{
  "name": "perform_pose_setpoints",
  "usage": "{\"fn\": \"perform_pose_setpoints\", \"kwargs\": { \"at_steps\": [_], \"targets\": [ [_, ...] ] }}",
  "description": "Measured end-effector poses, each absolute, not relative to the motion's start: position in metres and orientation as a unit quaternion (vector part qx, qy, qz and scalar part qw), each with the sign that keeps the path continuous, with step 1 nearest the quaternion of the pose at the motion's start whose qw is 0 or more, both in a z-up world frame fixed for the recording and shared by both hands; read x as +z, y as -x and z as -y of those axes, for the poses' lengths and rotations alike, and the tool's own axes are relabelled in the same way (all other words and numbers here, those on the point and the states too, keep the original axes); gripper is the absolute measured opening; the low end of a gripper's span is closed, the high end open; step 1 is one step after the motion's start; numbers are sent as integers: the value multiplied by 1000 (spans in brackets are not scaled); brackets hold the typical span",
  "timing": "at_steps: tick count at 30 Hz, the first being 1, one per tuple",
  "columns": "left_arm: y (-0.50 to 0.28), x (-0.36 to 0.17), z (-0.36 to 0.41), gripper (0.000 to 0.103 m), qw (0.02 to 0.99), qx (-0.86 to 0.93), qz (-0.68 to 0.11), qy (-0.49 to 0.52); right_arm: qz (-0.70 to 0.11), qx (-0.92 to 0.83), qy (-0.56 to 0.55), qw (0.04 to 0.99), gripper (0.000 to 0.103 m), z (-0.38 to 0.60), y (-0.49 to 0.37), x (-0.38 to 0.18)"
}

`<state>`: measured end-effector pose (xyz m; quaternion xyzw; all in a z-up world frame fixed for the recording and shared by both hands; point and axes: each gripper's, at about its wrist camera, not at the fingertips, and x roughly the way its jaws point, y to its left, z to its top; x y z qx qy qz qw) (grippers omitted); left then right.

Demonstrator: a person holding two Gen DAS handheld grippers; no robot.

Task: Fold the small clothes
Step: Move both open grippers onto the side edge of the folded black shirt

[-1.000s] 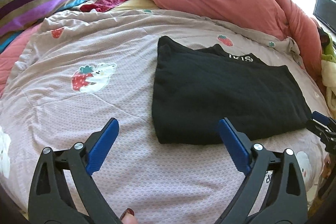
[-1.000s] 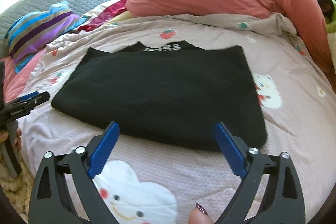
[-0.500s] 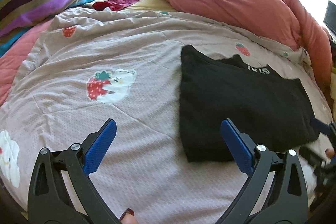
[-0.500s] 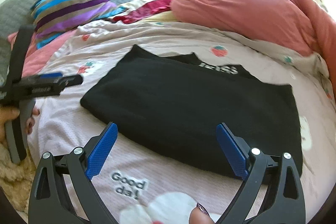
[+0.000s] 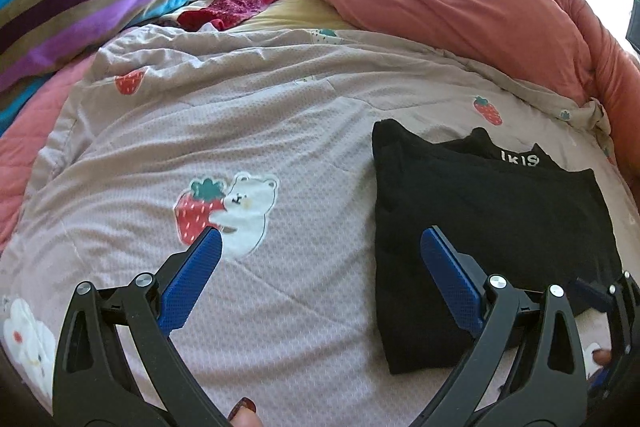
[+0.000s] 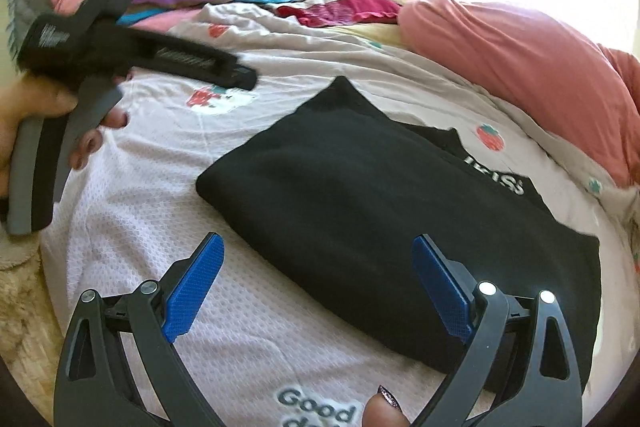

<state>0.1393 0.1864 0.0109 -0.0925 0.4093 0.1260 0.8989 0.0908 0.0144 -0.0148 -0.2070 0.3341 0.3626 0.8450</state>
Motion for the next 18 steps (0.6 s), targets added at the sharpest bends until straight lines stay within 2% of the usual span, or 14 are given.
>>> {"fn": "perform_pose_setpoints", "kwargs": {
  "at_steps": [14,18],
  "targets": [
    [-180,-4,-195,93,888,131,-431,86,-338,350,284,826,94,-52,-94,-49],
    [-190,-11,-198,93,885,125,-437,102,-341,341,289,827,97,-58,-102,-56]
  ]
}}
